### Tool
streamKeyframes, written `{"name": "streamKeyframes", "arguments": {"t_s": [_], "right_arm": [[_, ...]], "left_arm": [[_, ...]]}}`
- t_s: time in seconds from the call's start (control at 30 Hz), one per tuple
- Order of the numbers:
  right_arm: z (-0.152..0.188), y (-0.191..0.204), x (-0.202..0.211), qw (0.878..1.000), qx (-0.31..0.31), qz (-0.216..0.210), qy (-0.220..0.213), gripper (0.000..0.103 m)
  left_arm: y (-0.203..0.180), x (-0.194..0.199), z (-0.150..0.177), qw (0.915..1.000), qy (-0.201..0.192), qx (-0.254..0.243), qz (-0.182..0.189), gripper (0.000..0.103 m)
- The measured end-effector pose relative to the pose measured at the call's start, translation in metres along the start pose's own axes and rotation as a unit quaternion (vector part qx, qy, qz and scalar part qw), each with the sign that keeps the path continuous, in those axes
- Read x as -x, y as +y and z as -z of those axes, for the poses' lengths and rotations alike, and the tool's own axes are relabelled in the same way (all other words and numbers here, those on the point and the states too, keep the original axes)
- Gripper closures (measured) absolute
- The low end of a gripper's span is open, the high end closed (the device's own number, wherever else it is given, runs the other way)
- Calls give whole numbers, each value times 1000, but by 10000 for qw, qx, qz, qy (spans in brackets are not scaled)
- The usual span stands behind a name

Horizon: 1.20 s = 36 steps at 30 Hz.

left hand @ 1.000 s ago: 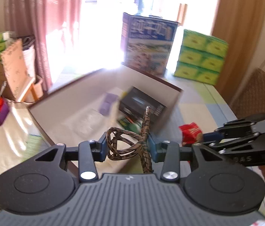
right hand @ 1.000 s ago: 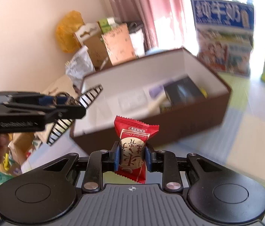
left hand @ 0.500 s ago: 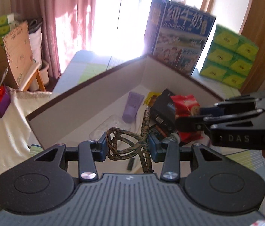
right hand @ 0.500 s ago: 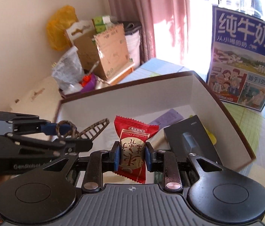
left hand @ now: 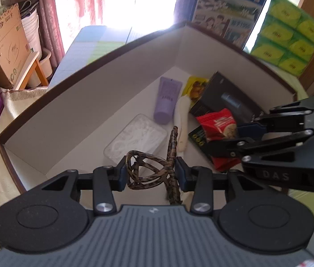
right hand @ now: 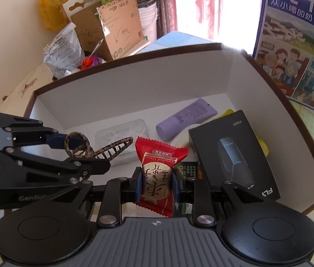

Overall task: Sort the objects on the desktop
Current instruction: 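Lower the strap and packet into the brown box and open both tools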

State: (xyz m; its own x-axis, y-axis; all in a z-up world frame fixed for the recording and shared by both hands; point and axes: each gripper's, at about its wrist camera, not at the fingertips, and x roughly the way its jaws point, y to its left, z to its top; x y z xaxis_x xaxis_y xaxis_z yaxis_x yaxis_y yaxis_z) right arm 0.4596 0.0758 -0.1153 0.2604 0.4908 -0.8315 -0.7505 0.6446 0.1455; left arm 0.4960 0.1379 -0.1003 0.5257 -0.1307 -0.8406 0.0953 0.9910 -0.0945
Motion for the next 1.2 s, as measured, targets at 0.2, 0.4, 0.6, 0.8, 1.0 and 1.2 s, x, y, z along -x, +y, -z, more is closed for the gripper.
{"name": "streamKeyframes", "arguments": {"t_s": [0.2, 0.4, 0.6, 0.8, 1.0, 1.2], "right_arm": [[3, -3, -5, 9999, -77, 7, 111, 79], [4, -3, -5, 9998, -93, 3, 183, 79], [5, -2, -6, 9997, -77, -14, 216, 79], [8, 3, -6, 9997, -64, -34, 245, 79], [8, 12, -2, 9999, 122, -50, -27, 75], [14, 14, 13, 9987, 105, -58, -502, 25]], "left_arm": [[-2, -13, -2, 9997, 215, -117, -22, 66], [-3, -15, -5, 9996, 233, -125, 33, 66], [-3, -9, -8, 9998, 133, -145, -7, 65], [-2, -2, -9, 9998, 44, -153, -75, 62], [0, 5, -11, 9998, -87, -100, -153, 56], [6, 22, -13, 9993, -332, 18, -195, 39]]}}
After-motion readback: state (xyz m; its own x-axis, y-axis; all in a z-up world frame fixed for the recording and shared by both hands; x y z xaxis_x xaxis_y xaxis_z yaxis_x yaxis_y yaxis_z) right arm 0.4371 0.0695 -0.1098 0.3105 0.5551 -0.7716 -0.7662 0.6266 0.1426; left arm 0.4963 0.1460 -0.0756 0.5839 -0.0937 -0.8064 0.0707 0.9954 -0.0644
